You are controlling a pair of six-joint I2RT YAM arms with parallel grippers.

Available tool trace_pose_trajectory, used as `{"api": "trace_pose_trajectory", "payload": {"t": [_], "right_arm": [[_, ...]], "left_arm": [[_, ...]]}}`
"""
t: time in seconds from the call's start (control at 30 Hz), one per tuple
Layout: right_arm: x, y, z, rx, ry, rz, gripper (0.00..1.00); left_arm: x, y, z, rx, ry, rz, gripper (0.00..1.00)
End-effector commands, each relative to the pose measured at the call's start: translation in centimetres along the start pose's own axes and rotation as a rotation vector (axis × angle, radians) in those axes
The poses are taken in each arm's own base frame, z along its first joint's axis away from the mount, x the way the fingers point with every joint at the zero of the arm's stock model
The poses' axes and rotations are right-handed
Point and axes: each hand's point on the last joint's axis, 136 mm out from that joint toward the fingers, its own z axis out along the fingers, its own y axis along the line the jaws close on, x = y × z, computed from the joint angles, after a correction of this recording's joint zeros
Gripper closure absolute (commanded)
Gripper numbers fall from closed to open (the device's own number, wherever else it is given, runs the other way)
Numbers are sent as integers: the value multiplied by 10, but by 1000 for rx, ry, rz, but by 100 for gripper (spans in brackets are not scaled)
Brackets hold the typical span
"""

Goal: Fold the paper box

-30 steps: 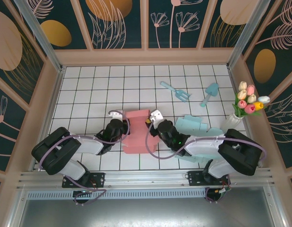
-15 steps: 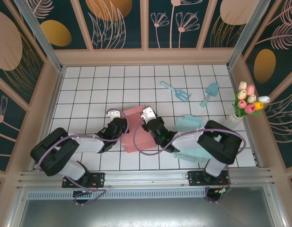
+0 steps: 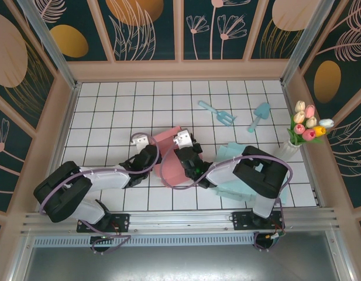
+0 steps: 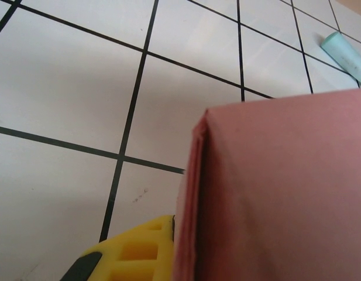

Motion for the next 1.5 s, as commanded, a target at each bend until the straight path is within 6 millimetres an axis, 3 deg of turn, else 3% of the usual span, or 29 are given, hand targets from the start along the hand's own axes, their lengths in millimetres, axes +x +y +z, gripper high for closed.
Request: {"api": "trace_pose_trajectory", "payload": {"t": [0.0,0.1,0.2,0.33,0.43,0.6,0.97,1.17,1.33,1.47], "right_arm": [[17,-60,15,278,62,6,80],[16,-50,20,240,65,-19,77],[17,-16,20,13,63,15,71],[19,18,4,-265,55,56,63],[26,27,0,-323,81,8,61],[33,21,0,-290,75,-18,61],[2,14,7,-234,-20,64,63],[-7,21,12,-244,-54,59,64],[-8,28,15,-268,-74,9,63],[-3,14,24,-198,-51,16,66]], "left_arm": [[-22,13,-8,-69,-101,-103,100],[-24,14,-10,-74,-111,-105,100],[-26,16,-11,-80,-120,-104,100],[-28,17,-12,-87,-132,-120,100],[-29,19,-13,-89,-139,-130,100],[-27,18,-13,-78,-132,-132,100],[-24,19,-8,-94,-120,-120,100],[-20,18,-5,-96,-107,-110,100],[-18,16,-2,-98,-97,-99,100],[-18,17,-2,-104,-98,-96,100]]}}
